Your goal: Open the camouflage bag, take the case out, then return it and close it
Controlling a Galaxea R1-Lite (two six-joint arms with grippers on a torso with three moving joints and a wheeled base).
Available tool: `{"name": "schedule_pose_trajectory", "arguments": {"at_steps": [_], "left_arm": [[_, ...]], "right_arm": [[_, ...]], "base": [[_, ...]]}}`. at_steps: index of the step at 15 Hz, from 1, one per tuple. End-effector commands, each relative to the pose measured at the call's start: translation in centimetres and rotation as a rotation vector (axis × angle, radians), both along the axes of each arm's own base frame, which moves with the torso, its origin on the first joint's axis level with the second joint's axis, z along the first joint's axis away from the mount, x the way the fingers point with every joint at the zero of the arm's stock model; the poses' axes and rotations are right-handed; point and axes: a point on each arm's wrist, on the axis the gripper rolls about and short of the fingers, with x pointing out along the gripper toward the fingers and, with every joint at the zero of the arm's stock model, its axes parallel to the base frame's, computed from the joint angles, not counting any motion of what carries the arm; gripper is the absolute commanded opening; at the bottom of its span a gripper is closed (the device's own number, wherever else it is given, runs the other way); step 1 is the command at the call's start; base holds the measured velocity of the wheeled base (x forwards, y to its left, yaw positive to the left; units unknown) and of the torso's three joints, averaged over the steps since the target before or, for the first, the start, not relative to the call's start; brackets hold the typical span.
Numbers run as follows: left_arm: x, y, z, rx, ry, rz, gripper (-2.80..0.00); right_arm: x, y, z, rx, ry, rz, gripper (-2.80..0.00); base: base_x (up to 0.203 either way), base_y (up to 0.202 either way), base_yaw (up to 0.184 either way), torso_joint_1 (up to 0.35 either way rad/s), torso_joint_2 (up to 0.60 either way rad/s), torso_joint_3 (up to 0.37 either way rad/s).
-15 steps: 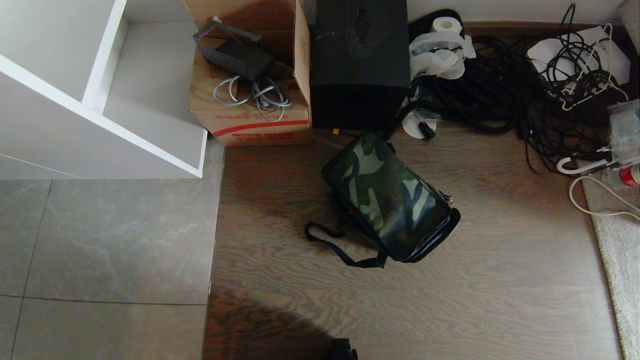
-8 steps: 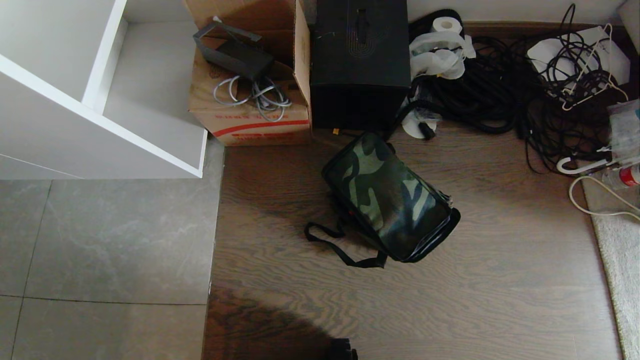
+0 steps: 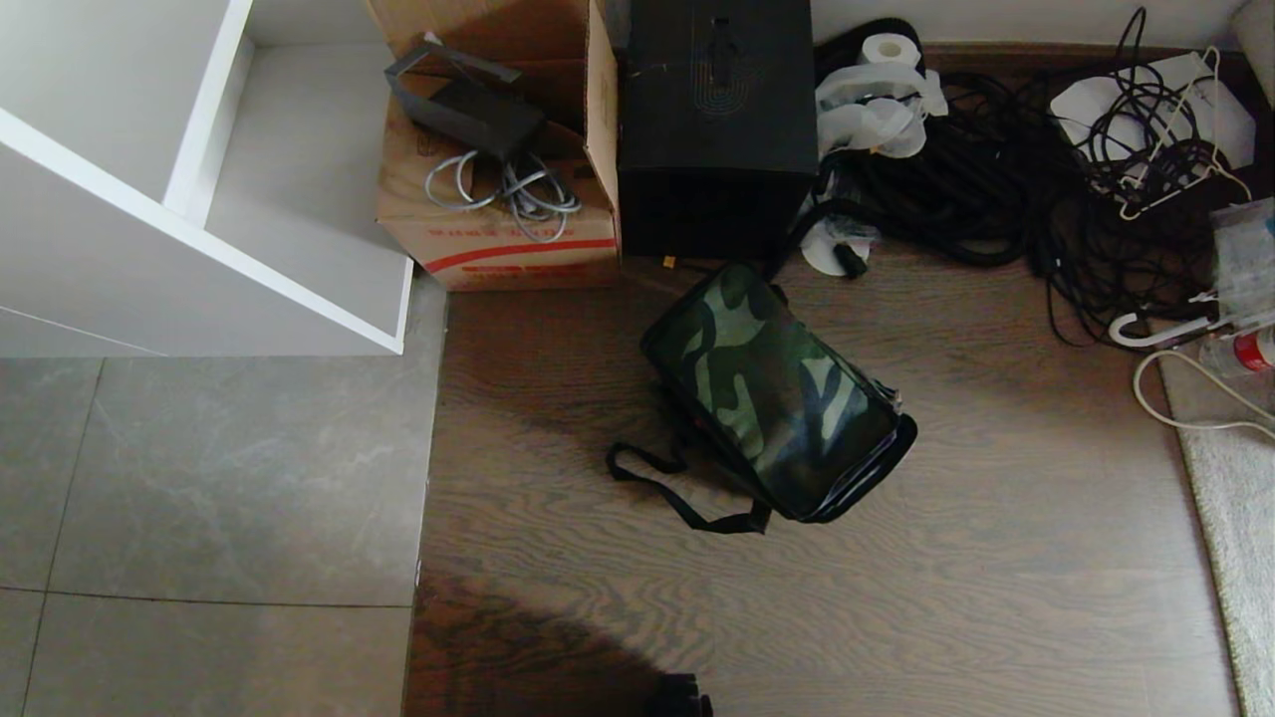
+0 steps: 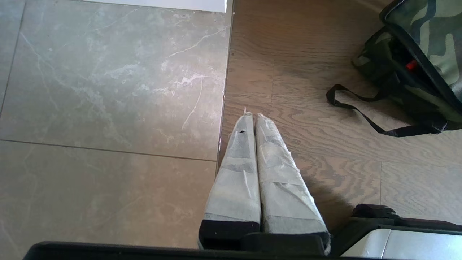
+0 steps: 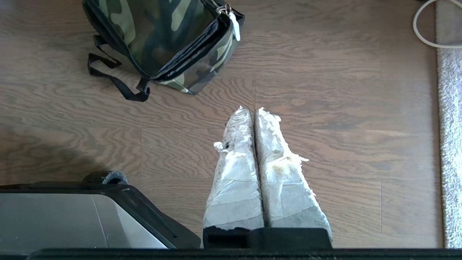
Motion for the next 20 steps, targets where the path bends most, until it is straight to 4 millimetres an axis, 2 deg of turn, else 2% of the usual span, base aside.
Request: {"name": "schedule_pose_trajectory", "arguments": {"at_steps": [1, 20], "left_arm": [[0.07, 0.0, -0.25, -0.002, 0.008, 0.001, -2.8], [0.07, 0.0, -0.25, -0.003, 0.008, 0.001, -2.8]], "right_arm": [[0.03, 0.0, 0.01, 0.0, 0.004, 0.001, -2.8], [0.03, 0.0, 0.01, 0.001, 0.004, 0.001, -2.8]], "base": [[0.0, 0.0, 0.0, 0.007, 0.0, 0.065], [0.0, 0.0, 0.0, 0.003, 0.0, 0.194]]}}
